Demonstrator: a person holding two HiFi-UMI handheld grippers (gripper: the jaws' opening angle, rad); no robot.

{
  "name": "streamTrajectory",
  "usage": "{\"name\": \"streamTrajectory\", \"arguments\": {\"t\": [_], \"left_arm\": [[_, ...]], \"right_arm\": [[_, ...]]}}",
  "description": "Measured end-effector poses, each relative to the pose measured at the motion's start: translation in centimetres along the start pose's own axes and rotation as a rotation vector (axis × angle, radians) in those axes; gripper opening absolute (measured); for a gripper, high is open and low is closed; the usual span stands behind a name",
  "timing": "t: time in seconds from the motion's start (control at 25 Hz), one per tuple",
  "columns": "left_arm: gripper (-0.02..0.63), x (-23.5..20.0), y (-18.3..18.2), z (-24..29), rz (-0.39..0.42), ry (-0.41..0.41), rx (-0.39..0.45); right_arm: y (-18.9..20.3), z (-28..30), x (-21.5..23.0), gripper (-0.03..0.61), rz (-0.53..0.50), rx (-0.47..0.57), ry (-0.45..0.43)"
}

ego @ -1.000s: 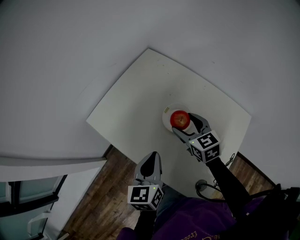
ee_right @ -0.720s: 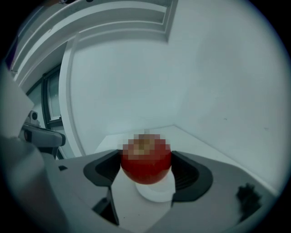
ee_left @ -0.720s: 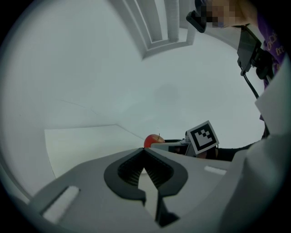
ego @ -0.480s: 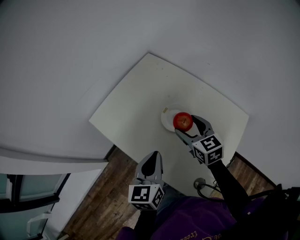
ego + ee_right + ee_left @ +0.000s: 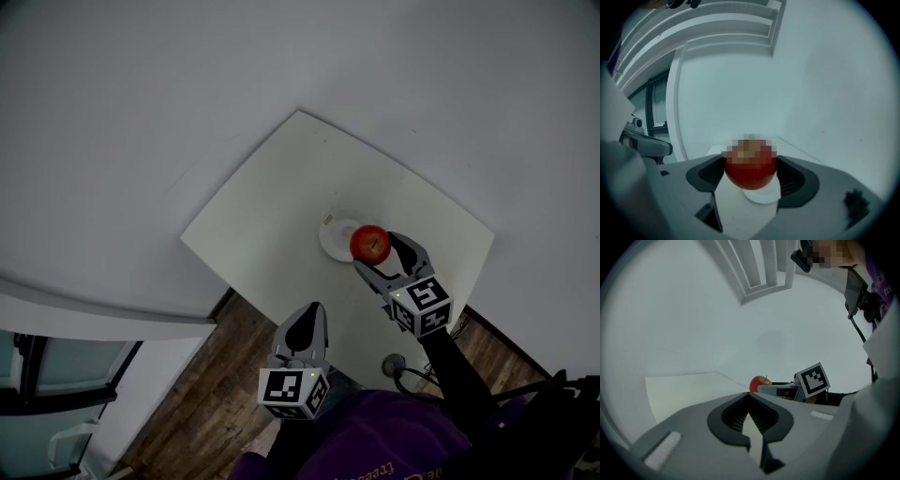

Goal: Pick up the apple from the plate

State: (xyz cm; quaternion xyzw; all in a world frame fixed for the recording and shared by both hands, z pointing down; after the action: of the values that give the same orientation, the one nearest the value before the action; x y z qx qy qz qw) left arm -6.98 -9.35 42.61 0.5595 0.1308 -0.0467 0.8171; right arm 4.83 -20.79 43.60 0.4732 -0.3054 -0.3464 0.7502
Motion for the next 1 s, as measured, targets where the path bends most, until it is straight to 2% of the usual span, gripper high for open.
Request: {"name": "streamTrajectory", "arguments": {"t": [1.0], "left_arm": [[0.006,1.2,0.4,-0.9,0.017,0.014,-0.002]], "right_arm": [[-0.9,-1.7,0.0,0.353,-0.03,0.021,0.015]]}}
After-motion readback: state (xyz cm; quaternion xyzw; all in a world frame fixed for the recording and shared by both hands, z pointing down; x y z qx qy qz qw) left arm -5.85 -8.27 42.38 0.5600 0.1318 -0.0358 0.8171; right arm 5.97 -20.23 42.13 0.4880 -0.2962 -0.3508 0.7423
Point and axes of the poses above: the fingertips, and each gripper's own axes: z forward along the fingers, x to its right, y out of its underside, the point moved 2 cm from there along -z, backward along the fingers, and after that the axes turned 13 degrees about -y, right-handed, at the moved point
